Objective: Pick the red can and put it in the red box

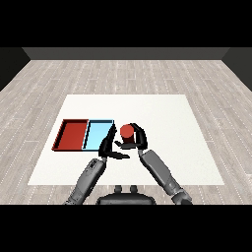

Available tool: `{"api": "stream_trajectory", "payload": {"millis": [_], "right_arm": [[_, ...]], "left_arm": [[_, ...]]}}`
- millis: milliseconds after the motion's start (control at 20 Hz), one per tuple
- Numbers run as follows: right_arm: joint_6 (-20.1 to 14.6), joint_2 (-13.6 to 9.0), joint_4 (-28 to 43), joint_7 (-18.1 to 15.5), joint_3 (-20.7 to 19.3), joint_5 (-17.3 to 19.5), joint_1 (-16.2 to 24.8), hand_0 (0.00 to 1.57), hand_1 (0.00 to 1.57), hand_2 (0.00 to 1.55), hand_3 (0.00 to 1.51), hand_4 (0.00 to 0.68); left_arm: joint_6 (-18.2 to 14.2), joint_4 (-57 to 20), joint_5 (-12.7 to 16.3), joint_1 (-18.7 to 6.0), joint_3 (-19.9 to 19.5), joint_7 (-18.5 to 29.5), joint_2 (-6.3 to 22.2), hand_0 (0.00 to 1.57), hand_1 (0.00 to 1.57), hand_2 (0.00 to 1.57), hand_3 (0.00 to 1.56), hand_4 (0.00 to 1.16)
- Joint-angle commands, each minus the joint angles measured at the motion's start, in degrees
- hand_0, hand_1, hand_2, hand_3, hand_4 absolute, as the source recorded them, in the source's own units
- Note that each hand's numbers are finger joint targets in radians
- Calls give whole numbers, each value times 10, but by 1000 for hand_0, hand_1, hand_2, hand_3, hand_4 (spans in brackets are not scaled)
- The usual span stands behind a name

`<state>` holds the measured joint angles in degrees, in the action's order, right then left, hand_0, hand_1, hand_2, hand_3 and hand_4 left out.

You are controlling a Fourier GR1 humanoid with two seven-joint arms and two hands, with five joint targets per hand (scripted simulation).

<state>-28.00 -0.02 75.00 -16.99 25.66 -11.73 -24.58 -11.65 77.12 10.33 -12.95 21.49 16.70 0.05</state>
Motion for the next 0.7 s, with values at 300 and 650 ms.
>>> {"api": "stream_trajectory", "payload": {"millis": [300,650], "right_arm": [[-15,0,23,34,14,-6,-14,1426,1426,1438,1378,630],[-43,0,-18,-36,74,-81,-26,1481,1481,1437,1371,621]], "left_arm": [[4,-85,31,-1,22,69,0,0,0,0,0,0],[-36,-111,88,-62,71,56,0,0,0,0,0,0]]}}
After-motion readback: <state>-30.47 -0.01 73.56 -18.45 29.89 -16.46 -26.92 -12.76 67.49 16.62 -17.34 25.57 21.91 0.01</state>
